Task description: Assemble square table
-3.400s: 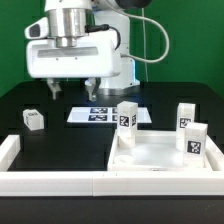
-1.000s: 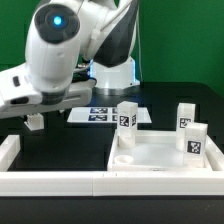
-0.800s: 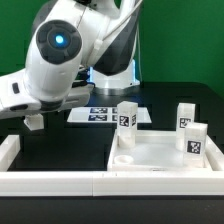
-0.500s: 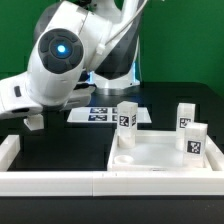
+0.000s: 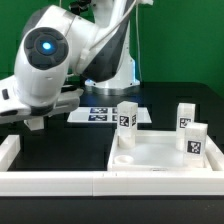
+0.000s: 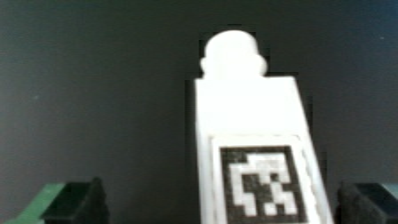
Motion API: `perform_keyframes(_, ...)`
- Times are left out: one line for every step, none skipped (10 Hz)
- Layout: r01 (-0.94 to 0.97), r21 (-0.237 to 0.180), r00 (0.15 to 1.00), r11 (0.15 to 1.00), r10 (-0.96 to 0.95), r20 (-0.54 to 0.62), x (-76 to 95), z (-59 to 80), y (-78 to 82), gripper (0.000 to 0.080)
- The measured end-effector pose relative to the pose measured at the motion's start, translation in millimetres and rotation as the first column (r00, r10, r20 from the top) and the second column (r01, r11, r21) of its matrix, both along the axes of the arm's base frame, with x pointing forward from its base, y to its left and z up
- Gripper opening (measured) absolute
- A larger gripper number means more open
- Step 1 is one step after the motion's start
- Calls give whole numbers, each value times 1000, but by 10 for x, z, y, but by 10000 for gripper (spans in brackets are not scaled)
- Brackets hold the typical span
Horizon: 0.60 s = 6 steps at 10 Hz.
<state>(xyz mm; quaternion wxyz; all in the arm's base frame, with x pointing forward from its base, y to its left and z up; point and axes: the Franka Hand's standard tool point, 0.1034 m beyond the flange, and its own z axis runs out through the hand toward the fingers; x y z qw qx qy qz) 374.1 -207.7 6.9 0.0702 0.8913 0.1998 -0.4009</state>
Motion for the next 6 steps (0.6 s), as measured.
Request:
perform_keyframes(1,0,1000,1000,-1,0,-2,-1,-2,598)
perform_keyframes(1,0,1000,1000,-1,0,-4,-1,-6,414)
perform_keyframes(2,0,1000,1000,-2,0,-4,-1,-7,414)
perform_keyframes(2,0,1000,1000,-2,0,-5,-1,-7,288)
perform_keyframes(2,0,1000,1000,-2,0,-5,-1,-8,288)
perform_keyframes(2,0,1000,1000,-2,0,-5,-2,-8,288)
